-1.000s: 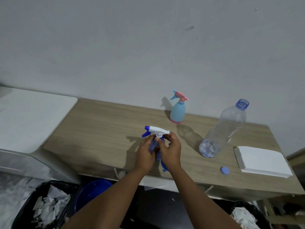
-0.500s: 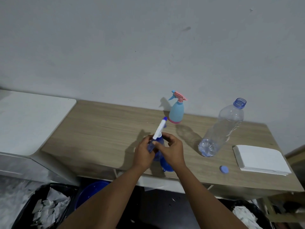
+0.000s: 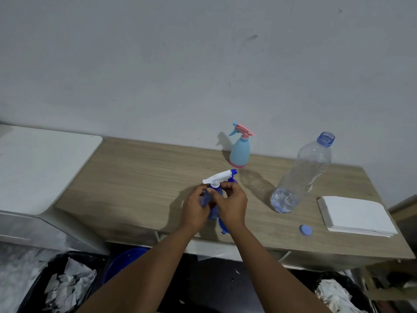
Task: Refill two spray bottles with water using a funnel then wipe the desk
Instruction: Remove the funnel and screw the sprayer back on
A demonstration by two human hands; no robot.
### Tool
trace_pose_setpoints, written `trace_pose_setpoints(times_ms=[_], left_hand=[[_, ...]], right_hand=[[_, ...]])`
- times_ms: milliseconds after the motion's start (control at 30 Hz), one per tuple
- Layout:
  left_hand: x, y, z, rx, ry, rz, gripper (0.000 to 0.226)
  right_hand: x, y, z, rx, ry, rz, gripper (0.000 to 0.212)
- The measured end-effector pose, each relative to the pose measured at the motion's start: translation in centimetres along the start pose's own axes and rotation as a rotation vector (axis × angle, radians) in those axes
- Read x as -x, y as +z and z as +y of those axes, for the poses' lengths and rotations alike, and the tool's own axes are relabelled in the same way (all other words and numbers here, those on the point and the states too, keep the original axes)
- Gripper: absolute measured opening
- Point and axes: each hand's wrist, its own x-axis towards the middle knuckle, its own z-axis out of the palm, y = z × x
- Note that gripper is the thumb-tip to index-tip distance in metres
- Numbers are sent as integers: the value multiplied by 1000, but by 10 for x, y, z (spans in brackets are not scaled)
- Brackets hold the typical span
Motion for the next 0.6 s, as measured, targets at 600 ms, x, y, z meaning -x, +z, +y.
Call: trace_pose_setpoints(times_ms=[600], left_hand=[[-3, -2, -7, 27, -11, -18, 31]], right_hand=[[5, -1, 3, 121, -111, -75, 33]])
